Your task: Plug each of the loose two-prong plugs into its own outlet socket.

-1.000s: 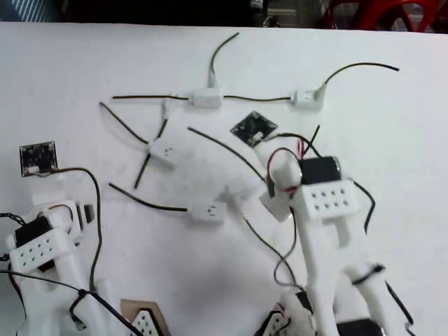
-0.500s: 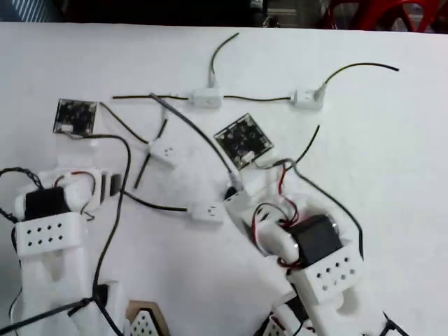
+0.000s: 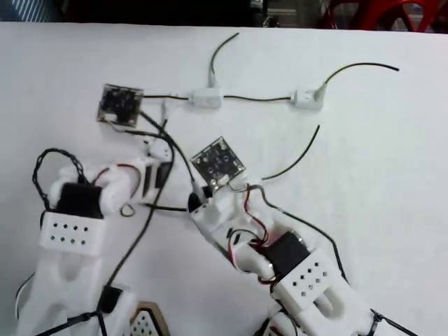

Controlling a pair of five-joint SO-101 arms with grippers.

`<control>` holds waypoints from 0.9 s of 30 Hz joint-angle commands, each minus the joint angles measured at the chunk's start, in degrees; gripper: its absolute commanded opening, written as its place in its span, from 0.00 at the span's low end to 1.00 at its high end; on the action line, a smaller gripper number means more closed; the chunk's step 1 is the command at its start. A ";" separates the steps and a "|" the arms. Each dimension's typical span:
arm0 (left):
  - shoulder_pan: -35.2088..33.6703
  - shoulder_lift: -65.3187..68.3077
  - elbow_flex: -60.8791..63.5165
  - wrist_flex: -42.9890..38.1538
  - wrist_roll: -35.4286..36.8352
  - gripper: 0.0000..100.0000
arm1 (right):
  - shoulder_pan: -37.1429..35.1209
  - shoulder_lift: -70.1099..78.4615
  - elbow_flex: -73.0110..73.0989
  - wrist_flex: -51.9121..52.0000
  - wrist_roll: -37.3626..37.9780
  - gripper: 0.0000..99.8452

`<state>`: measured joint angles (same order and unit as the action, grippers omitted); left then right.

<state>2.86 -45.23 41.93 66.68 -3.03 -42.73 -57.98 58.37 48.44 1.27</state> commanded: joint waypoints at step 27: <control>9.01 -1.54 -3.16 3.87 -28.84 0.25 | 26.33 -0.84 0.53 -8.04 -5.36 0.02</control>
<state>10.95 -45.32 40.35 68.79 -20.88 -25.93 -57.98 60.13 44.84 -1.63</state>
